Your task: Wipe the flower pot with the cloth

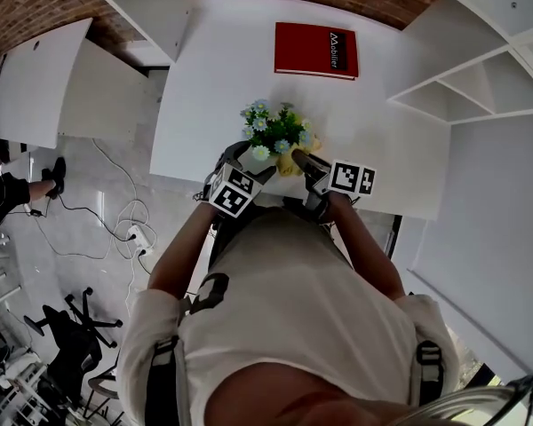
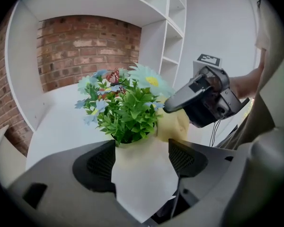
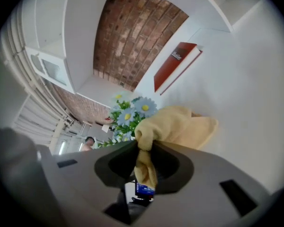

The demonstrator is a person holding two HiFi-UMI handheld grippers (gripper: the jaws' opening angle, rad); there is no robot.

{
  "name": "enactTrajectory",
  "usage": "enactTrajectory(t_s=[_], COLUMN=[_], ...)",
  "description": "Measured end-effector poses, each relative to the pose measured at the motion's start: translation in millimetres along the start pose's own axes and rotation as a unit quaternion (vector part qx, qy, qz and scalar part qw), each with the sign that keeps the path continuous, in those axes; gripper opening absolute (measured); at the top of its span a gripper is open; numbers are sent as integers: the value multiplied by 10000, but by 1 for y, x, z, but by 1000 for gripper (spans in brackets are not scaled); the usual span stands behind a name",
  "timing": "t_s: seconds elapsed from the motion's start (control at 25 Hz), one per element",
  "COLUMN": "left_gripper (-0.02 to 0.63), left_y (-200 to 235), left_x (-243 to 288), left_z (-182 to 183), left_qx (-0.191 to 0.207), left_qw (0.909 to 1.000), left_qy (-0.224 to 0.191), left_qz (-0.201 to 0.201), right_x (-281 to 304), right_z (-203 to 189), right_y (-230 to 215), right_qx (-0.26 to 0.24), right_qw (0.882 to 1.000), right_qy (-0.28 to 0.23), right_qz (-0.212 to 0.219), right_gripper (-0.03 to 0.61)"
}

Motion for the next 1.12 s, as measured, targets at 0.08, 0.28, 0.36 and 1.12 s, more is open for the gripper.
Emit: enactTrajectory(t_s=[0.08, 0.28, 0.36, 1.12], left_gripper=[367, 367, 367, 367], left_y=[-4, -6, -6, 9], left_x=[1, 1, 0, -1], left_z=[-1, -3, -3, -2], left_qx=[31, 24, 38, 7], left_qw=[10000, 10000, 10000, 9999], left_qy=[-16, -9, 3, -53], left_qz=[0, -52, -78, -151], right_x=[0, 7, 10, 7], right_z=[3, -6, -13, -16], right_y=[7, -6, -18, -17], right_qx=[-204, -203, -233, -610], right_qw=[9998, 9995, 9984, 9950], right_qy=[-59, 104, 260, 517], right_qz=[-32, -220, -434, -594], right_gripper=[97, 97, 96, 98])
Point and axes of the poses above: the fingertips, and each gripper's own axes: x forward along the fingers, y to its left, z out of its top, the point moved 7 cm from there along -x, backward along the fingers, and after that the axes turned 3 degrees about x, right-handed, at the moved point
